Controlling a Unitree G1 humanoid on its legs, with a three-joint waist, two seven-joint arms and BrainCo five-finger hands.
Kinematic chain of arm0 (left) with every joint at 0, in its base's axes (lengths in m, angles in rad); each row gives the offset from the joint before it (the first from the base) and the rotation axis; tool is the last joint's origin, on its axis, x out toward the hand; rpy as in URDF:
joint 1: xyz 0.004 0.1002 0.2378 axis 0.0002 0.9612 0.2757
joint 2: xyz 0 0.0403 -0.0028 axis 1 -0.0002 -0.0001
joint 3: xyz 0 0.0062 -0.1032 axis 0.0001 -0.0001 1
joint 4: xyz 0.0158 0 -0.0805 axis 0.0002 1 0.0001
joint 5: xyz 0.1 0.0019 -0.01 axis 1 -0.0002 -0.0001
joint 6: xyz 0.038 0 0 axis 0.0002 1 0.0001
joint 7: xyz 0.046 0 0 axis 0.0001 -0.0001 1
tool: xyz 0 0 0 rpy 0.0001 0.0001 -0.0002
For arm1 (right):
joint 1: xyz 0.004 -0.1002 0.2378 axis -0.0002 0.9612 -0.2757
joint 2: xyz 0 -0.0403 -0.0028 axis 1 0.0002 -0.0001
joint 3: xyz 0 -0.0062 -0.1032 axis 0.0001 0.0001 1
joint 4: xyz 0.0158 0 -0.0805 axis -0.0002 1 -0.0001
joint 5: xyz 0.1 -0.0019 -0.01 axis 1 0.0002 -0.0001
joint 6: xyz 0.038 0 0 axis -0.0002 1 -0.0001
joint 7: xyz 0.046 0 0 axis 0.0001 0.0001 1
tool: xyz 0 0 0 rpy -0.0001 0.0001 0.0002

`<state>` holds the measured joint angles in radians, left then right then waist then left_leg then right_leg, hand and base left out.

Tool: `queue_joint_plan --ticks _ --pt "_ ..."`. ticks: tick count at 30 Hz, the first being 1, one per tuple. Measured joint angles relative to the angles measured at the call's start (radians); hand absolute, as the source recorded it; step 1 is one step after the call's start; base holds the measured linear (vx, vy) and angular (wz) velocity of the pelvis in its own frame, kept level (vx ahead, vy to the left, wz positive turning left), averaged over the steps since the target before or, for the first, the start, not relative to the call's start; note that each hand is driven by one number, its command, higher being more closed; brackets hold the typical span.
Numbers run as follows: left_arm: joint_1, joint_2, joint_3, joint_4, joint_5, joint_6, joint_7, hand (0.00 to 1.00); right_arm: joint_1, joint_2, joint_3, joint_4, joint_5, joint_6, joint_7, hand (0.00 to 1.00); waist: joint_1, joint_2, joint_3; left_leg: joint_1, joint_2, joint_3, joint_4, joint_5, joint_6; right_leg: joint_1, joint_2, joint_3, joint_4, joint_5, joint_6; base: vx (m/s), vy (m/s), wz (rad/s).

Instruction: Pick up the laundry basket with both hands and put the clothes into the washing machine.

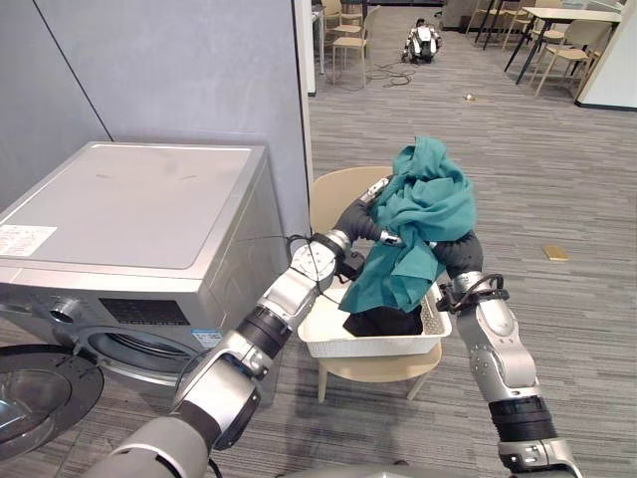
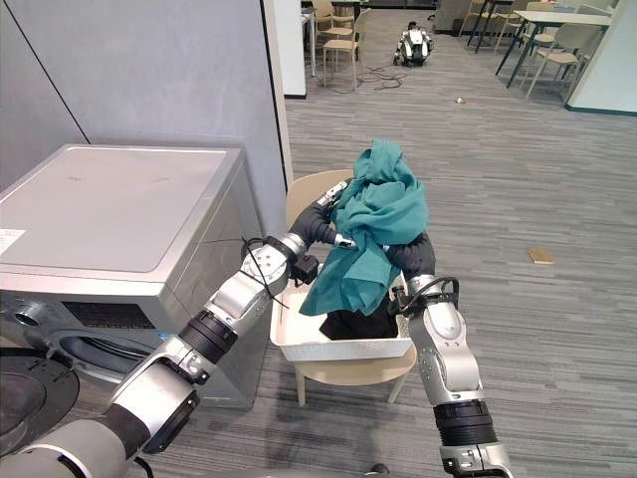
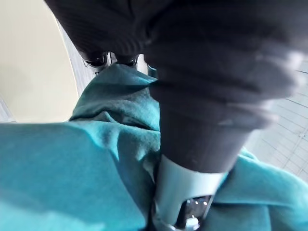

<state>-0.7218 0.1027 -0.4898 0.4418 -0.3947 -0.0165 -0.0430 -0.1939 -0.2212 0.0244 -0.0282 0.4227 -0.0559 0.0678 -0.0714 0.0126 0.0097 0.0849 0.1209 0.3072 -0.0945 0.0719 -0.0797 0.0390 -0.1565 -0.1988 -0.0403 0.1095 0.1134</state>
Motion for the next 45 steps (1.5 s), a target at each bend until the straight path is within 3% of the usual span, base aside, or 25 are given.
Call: queue_joint_plan --ticks 8,16,17,36,37,45 --pt "-0.007 0.004 -0.026 0.0 -0.145 0.012 -0.001 0.0 -0.007 -0.002 0.006 0.0 0.01 0.001 0.0 1.0 -0.001 -0.008 -0.001 0.0 0.0 -0.003 0.0 0.0 0.0 0.005 0.0 -0.005 -0.006 0.0 0.0 0.0 0.0 0.01" --pt "-0.043 0.022 -0.072 -0.002 -0.187 0.013 -0.02 0.0 -0.007 -0.005 0.017 0.0 0.019 0.001 0.001 1.0 -0.002 -0.013 -0.002 0.0 0.0 -0.005 0.0 0.0 0.0 0.009 0.001 -0.008 -0.013 0.0 0.0 0.0 0.0 0.0" --pt "-0.043 0.022 -0.073 -0.002 -0.189 0.013 -0.02 1.0 -0.007 -0.005 0.018 0.0 0.021 0.001 0.001 1.0 -0.003 -0.013 -0.002 0.0 0.0 -0.005 0.0 0.0 0.0 0.009 0.001 -0.008 -0.013 0.0 0.0 0.0 0.0 0.0" --pt "-0.044 0.04 -0.105 -0.004 -0.24 0.013 0.001 1.0 -0.007 -0.037 0.061 -0.003 0.06 0.006 0.001 1.0 -0.021 -0.036 -0.007 0.001 0.001 -0.004 0.0 0.0 0.0 0.011 0.002 -0.008 -0.015 0.001 -0.001 0.0 0.0 0.0" --pt "-0.044 0.04 -0.105 -0.004 -0.254 0.013 0.002 1.0 -0.007 -0.04 0.062 -0.006 0.06 0.006 0.001 0.0 -0.022 -0.036 -0.007 0.001 0.001 -0.004 0.0 0.0 0.0 0.011 0.002 -0.008 -0.015 0.001 -0.001 0.0 0.0 0.0" --pt "-0.044 0.037 -0.105 -0.01 -0.302 0.01 0.003 1.0 0.051 -0.055 0.072 -0.108 0.082 0.026 0.004 0.0 -0.024 -0.037 -0.006 0.001 0.001 -0.003 0.0 0.0 0.0 0.01 0.002 -0.006 -0.015 0.001 -0.001 0.0 0.0 0.0"
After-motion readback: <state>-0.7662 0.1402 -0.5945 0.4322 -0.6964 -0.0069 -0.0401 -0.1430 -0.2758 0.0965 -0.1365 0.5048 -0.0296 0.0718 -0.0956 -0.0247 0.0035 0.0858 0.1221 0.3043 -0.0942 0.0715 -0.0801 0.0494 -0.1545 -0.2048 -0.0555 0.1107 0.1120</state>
